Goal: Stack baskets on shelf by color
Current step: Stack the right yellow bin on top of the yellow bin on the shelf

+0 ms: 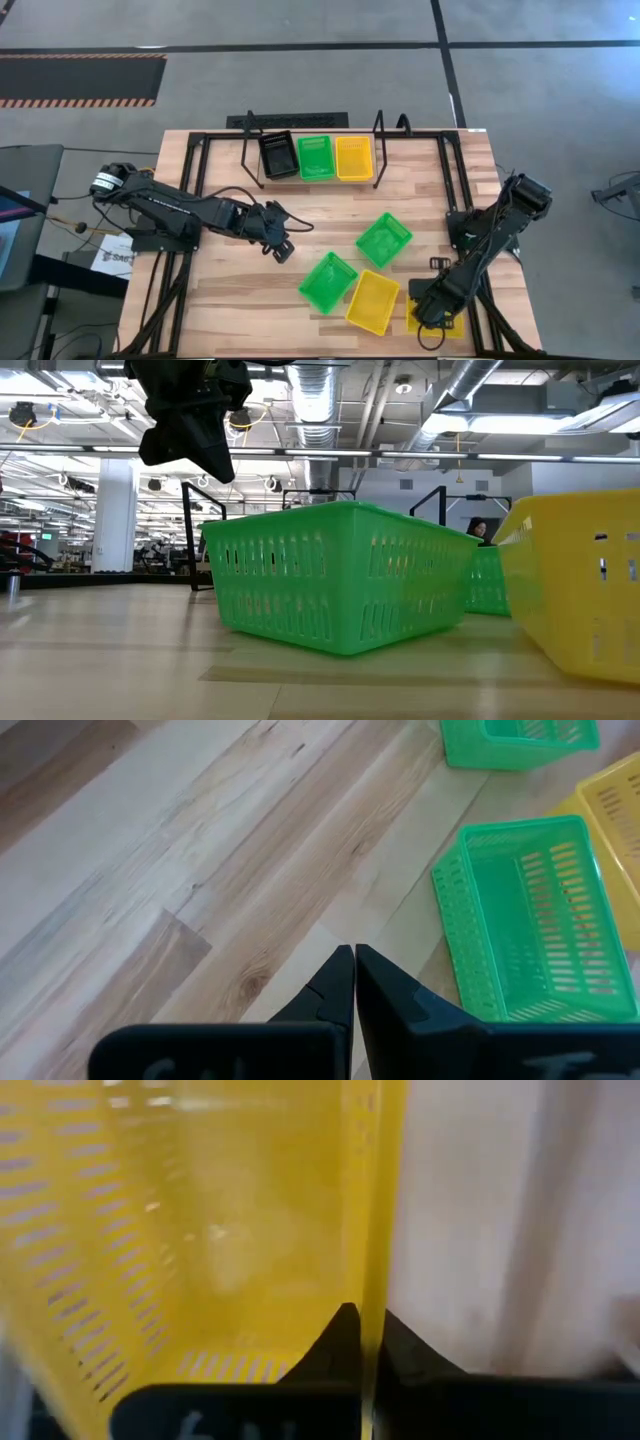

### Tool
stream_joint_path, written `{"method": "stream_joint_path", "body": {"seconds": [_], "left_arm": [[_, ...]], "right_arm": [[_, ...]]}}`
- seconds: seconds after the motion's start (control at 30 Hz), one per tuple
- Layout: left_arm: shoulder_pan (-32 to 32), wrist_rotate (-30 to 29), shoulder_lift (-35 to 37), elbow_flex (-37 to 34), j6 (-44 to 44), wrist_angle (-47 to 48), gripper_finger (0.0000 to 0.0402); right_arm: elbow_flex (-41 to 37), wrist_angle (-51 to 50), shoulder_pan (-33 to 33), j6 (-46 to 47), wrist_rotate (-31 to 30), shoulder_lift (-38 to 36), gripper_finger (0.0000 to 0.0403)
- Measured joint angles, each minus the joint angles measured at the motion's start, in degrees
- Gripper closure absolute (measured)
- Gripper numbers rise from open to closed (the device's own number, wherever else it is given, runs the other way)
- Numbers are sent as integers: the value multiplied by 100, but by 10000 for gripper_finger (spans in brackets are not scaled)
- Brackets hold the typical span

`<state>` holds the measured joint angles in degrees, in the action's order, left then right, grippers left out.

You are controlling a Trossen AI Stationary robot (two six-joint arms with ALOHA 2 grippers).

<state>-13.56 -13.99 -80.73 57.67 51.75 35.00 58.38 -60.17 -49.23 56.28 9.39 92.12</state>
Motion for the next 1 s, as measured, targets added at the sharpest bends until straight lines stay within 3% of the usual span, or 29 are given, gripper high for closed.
{"method": "stream_joint_path", "body": {"seconds": [0.13, 0.23, 0.4, 0.57, 0.67, 0.87, 1.0], "left_arm": [[0, 12, 0, 0, 6, 0, 401], [0, 12, 2, 0, 7, 0, 401], [0, 5, 2, 0, 80, 0, 402], [-1, -3, 2, 0, 218, 0, 401], [0, -3, 2, 0, 187, -1, 401], [-2, -16, 2, 0, 164, 2, 401], [-2, -20, 2, 0, 110, 33, 401]], "right_arm": [[945, -905, 91, 245, -168, 0, 397], [1913, -1881, 214, 477, -840, 1, 398], [3521, -2986, 593, 1177, -2928, -2, 398], [4575, -2494, 1216, 616, -5270, -130, 398], [5026, -2135, 1794, 25, -6112, -103, 398], [5497, -1024, 3312, -844, -6356, -111, 399], [5526, -288, 4313, -1356, -5807, -98, 399]]}}
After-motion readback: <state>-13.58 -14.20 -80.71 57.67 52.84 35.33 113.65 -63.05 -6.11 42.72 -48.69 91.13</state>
